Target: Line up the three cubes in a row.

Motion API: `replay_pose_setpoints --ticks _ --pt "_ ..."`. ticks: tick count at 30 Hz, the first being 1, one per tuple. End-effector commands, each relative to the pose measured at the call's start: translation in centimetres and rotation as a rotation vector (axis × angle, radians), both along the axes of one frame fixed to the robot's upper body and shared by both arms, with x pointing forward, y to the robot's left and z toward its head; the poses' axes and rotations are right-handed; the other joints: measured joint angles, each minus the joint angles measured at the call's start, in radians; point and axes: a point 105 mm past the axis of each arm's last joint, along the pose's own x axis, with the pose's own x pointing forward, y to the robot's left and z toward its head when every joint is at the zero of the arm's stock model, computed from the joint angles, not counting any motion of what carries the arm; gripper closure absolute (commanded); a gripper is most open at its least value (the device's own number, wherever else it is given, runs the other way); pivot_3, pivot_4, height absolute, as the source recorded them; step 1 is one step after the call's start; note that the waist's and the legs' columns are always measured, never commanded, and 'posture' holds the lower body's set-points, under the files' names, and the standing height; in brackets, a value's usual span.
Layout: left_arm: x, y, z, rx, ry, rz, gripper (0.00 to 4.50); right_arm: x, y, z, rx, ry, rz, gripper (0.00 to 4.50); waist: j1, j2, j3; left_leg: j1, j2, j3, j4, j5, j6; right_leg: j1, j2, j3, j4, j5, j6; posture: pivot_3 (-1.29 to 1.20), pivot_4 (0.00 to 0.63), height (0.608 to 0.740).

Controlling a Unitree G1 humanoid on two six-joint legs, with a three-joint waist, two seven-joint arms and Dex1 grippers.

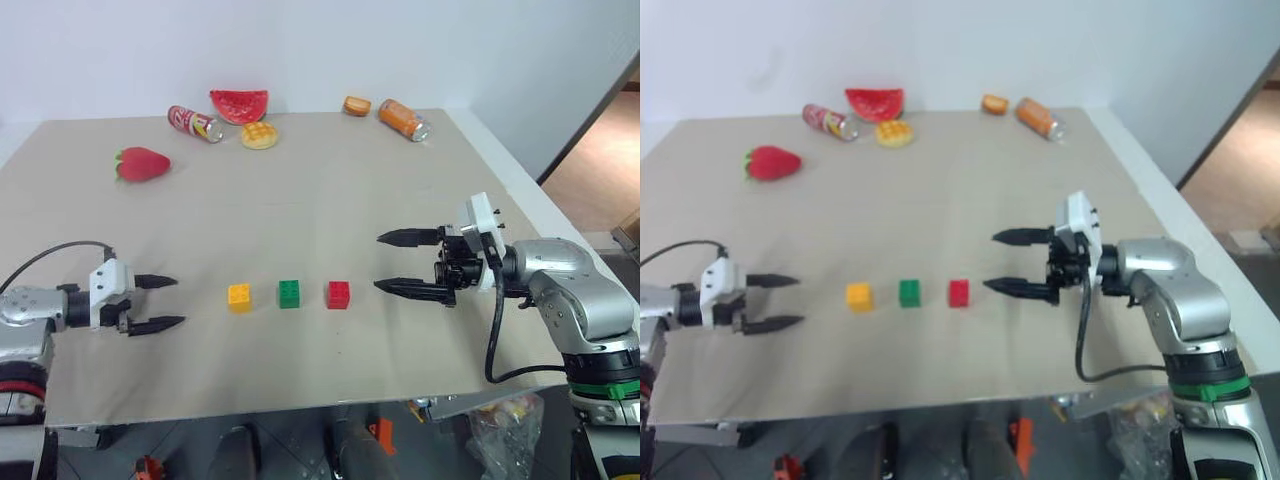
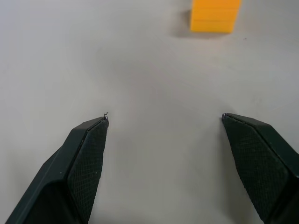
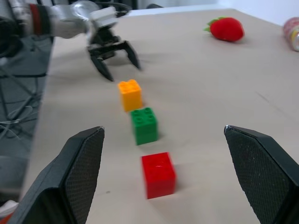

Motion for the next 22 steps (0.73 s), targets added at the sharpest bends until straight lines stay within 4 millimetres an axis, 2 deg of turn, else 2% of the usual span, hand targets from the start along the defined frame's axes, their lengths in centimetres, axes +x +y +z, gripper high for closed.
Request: replay_pose_setpoints --ticks 1,6,10,14,19,22 --pt "0.7 0.0 2.2 -0.184 -0.021 0.223 0.48 2.6 -1.9 0.6 0.123 -0.038 -0.204 0.23 0.000 0.000 0.000 0.000 0.000 0.000 0.000 0.000 0.000 0.000 0.000 0.000 0.000 0.000 0.000 0.00 0.150 0.740" --pt "1.2 -0.6 4.7 -0.468 -0.138 0.538 0.48 5.7 -4.6 -2.2 0.233 -0.021 -0.521 0.23 0.010 -0.001 0.000 -0.002 -0.001 0.002 0.002 0.000 0.000 0.001 -0.002 0.000 0.000 0.001 0.004 0.00 0.150 0.740" --pt "1.1 -0.5 5.9 -0.621 -0.201 0.728 0.48 6.6 -5.7 -3.5 0.332 -0.003 -0.691 0.23 0.020 -0.001 0.000 -0.001 -0.001 0.003 0.002 0.000 0.000 0.002 -0.002 0.001 -0.001 0.002 0.007 0.00 0.150 0.740" --pt "1.1 -0.7 5.9 -0.682 -0.245 0.856 0.48 6.2 -4.8 -3.6 0.395 0.008 -0.717 0.23 0.020 -0.001 0.000 0.000 -0.002 0.004 0.002 0.000 0.000 0.002 0.000 0.004 -0.001 0.003 0.008 0.00 0.150 0.740" --pt "0.7 -2.7 6.3 -0.699 -0.241 0.849 0.48 4.7 -3.3 -3.4 0.386 0.009 -0.674 0.23 0.027 -0.001 0.000 -0.001 -0.002 0.004 0.003 0.000 0.000 0.002 0.000 0.005 -0.001 0.003 0.007 0.00 0.150 0.740" --pt "0.7 -3.2 6.1 -0.704 -0.224 0.853 0.48 4.3 -3.3 -3.6 0.374 0.021 -0.675 0.23 0.027 -0.001 0.000 -0.001 -0.002 0.004 0.003 0.000 0.000 0.002 0.000 0.006 -0.002 0.003 0.007 0.00 0.150 0.740"
